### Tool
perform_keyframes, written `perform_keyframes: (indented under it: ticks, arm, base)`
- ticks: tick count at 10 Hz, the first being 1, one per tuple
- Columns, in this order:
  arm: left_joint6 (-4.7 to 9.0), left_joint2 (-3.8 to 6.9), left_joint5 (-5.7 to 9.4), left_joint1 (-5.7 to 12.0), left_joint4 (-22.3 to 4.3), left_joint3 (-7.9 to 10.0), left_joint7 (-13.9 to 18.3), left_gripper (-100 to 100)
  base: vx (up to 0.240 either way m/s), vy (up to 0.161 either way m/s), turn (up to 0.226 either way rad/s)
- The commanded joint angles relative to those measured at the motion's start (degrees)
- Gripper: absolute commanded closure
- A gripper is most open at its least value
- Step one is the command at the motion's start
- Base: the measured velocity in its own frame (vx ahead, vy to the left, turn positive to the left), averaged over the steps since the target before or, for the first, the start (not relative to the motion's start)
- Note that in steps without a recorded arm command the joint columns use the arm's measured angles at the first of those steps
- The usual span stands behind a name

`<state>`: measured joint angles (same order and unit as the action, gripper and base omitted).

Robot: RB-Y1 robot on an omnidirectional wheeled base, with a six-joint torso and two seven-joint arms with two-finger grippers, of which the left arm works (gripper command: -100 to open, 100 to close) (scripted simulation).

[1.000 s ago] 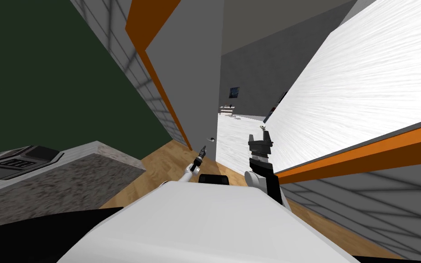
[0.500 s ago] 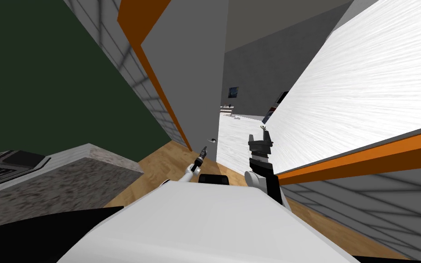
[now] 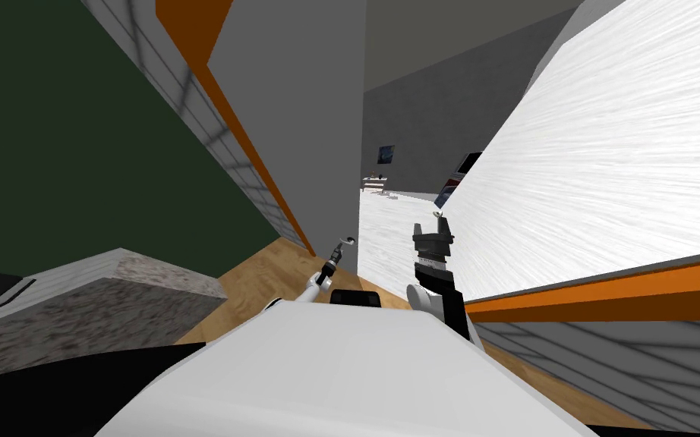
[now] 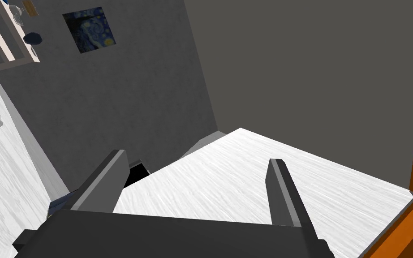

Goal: Push the door open

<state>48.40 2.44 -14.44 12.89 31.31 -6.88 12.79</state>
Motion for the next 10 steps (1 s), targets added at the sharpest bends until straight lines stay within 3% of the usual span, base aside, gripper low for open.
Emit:
perform_keyframes:
  ticks: [1,3,4,5,10]
  arm:
    - [-0.04,-0.30,0.16,0.02,-0.1,0.18,-0.2,-100]
    - [-0.07,-1.39,0.36,0.06,-0.2,0.42,-0.5,-100]
    - [-0.05,-1.03,0.29,-0.05,-0.1,0.32,-0.4,-100]
    - [-0.05,-1.03,0.29,-0.05,-0.1,0.32,-0.4,100]
    - [-0.05,-1.03,0.29,-0.05,-0.1,0.32,-0.4,100]
  base:
    - [0.202,-0.056,-0.025]
    - [0.203,-0.072,-0.036]
    - [0.090,-0.023,0.000]
    - [-0.012,0.001,0.003]
    - [-0.008,0.003,-0.006]
